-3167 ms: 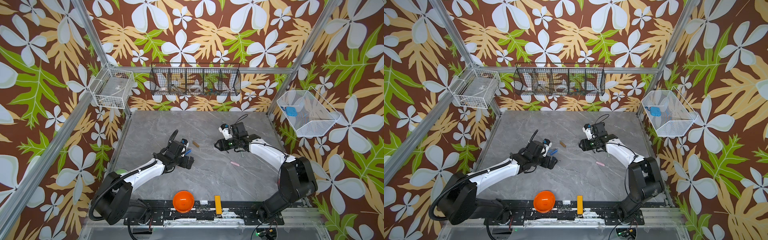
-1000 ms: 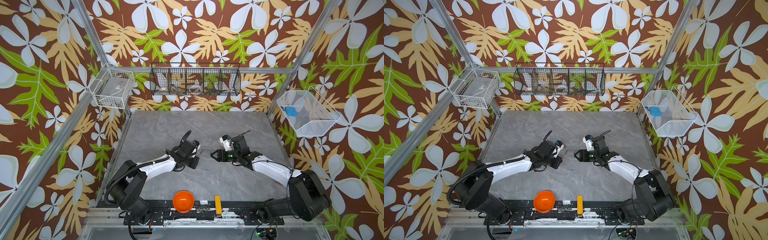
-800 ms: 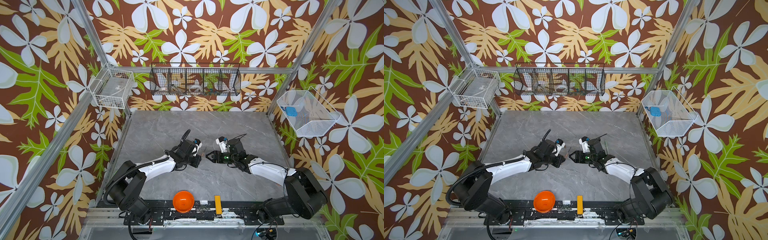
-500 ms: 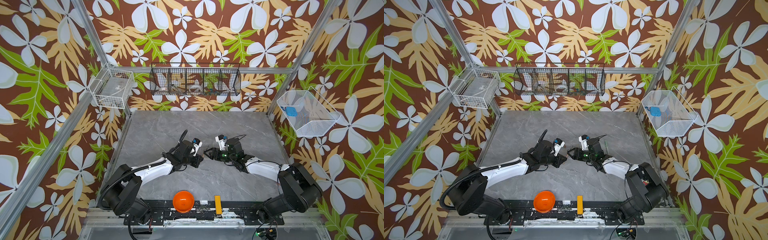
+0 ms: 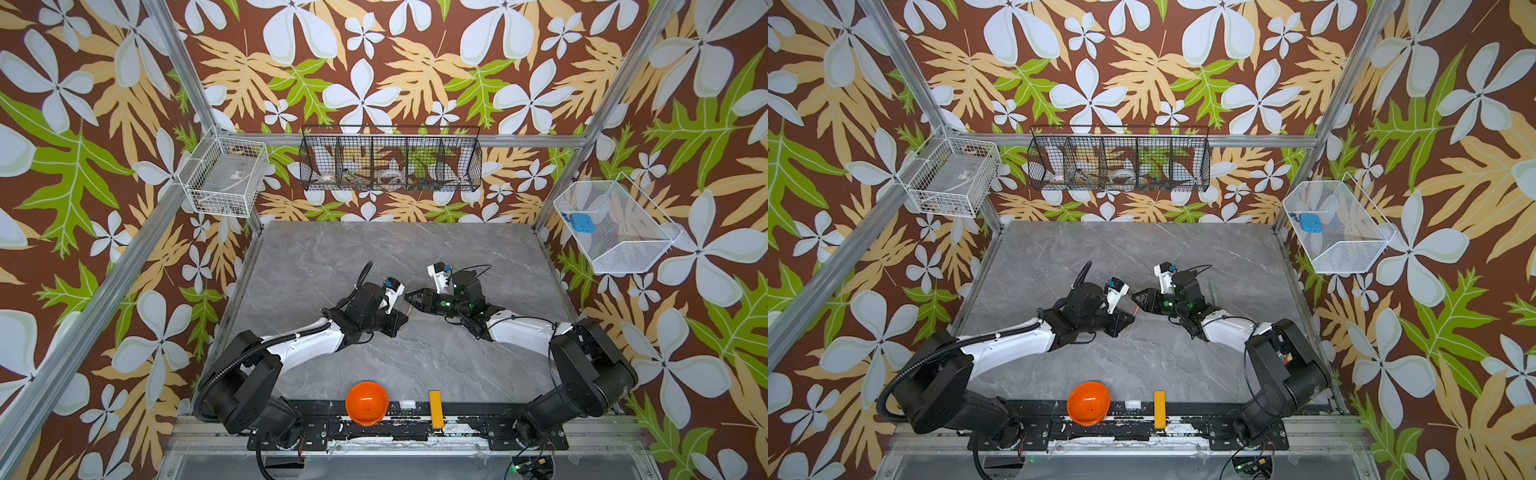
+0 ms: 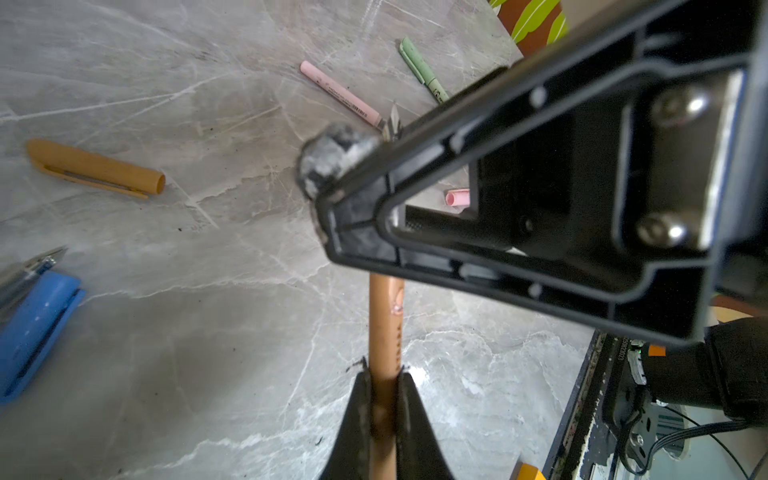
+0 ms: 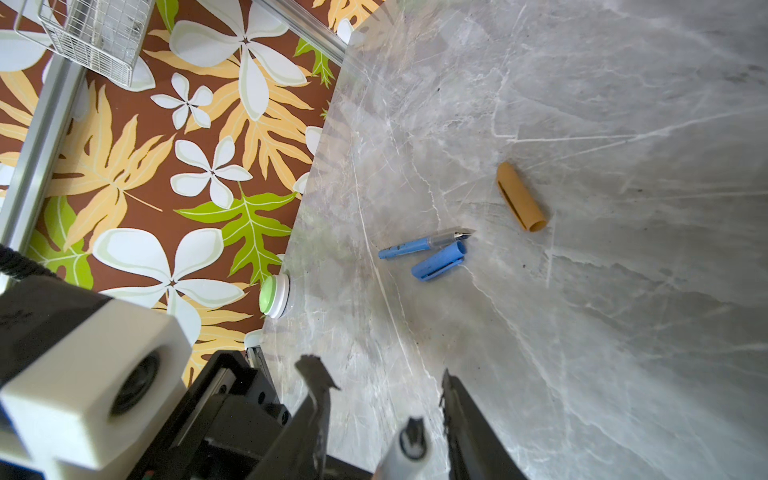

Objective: Insert the pens into the pen caps
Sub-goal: 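Lift the orange pen tip-up with the left gripper while the right gripper draws back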

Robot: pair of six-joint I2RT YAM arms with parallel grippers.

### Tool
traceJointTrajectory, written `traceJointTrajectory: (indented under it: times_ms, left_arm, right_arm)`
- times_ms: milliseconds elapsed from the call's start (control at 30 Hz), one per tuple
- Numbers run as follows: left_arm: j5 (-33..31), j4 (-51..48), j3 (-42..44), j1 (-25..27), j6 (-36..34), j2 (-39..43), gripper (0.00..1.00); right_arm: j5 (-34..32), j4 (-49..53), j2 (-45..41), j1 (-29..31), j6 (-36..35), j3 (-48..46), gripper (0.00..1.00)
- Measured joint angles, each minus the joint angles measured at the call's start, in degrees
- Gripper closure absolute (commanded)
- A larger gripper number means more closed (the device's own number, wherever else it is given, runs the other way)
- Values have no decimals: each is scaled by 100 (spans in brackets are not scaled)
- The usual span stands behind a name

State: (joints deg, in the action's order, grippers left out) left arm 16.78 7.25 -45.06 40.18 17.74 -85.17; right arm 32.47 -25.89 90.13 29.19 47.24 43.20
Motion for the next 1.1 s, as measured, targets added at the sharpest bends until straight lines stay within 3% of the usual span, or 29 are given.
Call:
traceJointTrajectory:
  times_ms: [100,300,333,433,500,567,800,1100]
  left_arm:
    - [-7,37,-15,0,0,11,100]
    - [-74,101,-26,0,-4,94,100]
    - [-94,107,-26,0,-2,94,97]
    - [-63,166,-26,-9,13,118,53]
    - [125,308,35,-59,125,197,37]
    - [374,490,168,-164,297,326,30]
    - [1121,905,256,-358,595,439,31]
    - [1504,999,236,-365,680,146,52]
  right_arm:
    - [37,55,0,42,-2,70,63]
    - [52,105,52,57,26,210,98]
    - [50,138,52,66,20,249,100]
    - [48,487,37,70,-151,470,100]
    - [39,785,-33,70,-393,706,100]
    - [35,1014,-138,70,-654,916,100]
    - [170,1360,-256,70,-1062,1091,100]
    - [321,1366,-387,70,-1167,966,100]
